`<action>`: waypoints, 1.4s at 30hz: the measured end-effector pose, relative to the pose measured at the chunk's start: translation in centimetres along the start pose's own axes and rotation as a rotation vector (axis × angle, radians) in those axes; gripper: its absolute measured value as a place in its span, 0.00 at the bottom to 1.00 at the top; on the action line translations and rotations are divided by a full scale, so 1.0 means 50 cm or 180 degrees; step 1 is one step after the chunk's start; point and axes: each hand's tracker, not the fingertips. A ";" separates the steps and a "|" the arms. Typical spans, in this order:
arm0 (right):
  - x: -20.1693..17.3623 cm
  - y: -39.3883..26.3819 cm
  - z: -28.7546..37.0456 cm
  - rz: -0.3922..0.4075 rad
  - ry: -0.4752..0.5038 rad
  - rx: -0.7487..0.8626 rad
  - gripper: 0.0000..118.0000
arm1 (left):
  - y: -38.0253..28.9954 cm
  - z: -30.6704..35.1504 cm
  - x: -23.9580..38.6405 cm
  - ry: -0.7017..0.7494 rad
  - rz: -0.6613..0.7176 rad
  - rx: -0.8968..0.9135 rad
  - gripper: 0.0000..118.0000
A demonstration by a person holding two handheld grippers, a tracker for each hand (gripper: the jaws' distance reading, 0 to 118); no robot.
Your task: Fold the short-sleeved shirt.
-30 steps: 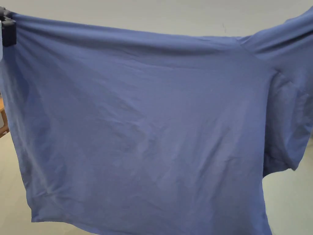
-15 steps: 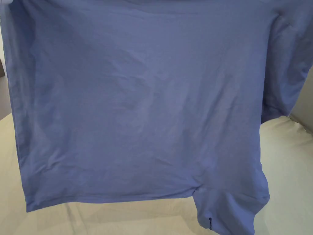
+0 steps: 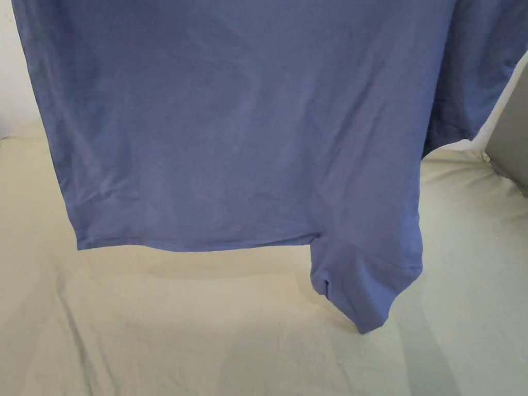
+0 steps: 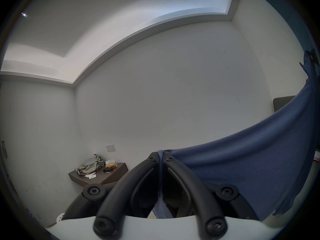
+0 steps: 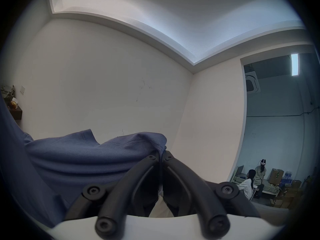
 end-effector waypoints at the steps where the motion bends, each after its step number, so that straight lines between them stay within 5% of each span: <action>1: -0.009 -0.014 -0.011 0.0003 0.0021 -0.0034 0.01 | -0.013 -0.015 0.009 -0.0007 0.0001 -0.0020 0.00; 10: -0.120 -0.282 0.004 -0.0066 0.0423 -0.0576 0.01 | -0.277 -0.056 0.107 -0.0221 -0.0208 -0.0495 0.00; 16: -0.187 -0.545 0.133 0.0093 0.0893 -0.1232 0.01 | -0.554 0.067 0.150 -0.0507 -0.0449 -0.1095 0.00; 28: -0.129 -0.855 0.703 0.0511 0.1431 -0.2453 0.01 | -0.921 0.559 0.150 -0.0995 -0.0761 -0.2253 0.00; 31: -0.111 -0.894 0.806 0.0866 0.1635 -0.2940 0.01 | -0.956 0.638 0.137 -0.1120 -0.0899 -0.2466 0.00; 42: -0.056 -0.930 1.006 0.0617 0.2010 -0.4428 0.01 | -1.013 0.793 0.080 -0.1346 -0.1372 -0.2758 0.00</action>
